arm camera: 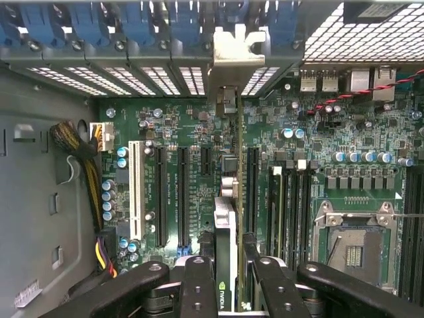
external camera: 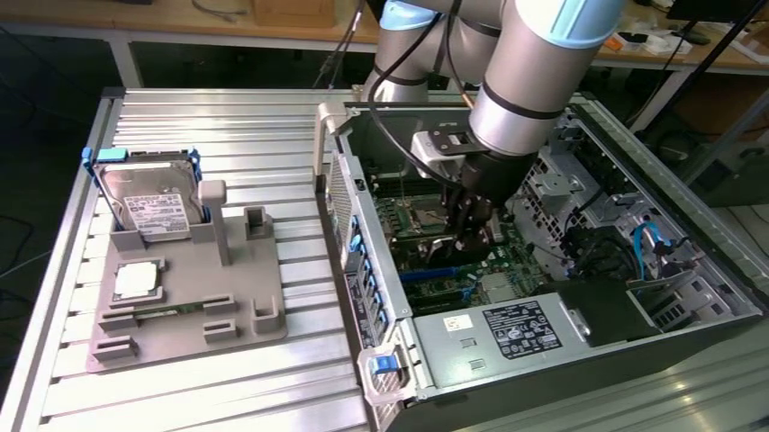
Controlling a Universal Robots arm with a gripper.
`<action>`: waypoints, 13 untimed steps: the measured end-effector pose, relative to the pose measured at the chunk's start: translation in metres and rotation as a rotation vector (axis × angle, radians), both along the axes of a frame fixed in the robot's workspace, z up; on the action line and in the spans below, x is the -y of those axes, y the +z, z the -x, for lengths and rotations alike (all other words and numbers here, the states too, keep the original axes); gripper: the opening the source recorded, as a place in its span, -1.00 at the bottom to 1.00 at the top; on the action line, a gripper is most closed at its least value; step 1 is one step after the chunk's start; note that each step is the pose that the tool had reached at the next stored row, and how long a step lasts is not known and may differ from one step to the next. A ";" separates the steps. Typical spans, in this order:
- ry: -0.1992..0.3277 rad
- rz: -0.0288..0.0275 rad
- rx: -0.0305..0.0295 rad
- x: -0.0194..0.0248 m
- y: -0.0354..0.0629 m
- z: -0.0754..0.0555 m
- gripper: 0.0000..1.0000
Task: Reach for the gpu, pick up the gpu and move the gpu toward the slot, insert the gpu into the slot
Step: 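Insert the gpu into the slot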
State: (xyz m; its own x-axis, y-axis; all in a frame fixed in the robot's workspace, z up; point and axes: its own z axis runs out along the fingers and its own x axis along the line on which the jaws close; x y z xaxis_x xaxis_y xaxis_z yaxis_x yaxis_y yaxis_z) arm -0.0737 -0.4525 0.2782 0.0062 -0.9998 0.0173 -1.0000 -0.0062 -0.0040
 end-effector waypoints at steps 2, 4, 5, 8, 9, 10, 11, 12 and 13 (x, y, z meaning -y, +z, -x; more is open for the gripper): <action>0.000 0.0001 -0.0001 0.0001 0.0000 0.002 -0.47; 0.000 0.0001 0.0000 0.0000 -0.0001 0.004 -0.47; 0.000 0.0001 0.0000 0.0000 -0.0002 0.005 -0.47; 0.000 0.0002 0.0000 0.0000 -0.0003 0.006 -0.47; 0.000 0.0002 -0.0001 0.0000 -0.0003 0.006 -0.47; 0.000 0.0000 0.0000 0.0001 -0.0005 0.006 -0.47; 0.000 -0.0006 -0.0001 0.0001 -0.0006 0.006 -0.47; 0.000 -0.0014 -0.0001 0.0000 -0.0008 0.006 -0.47; 0.000 -0.0021 0.0000 -0.0002 -0.0011 0.006 -0.47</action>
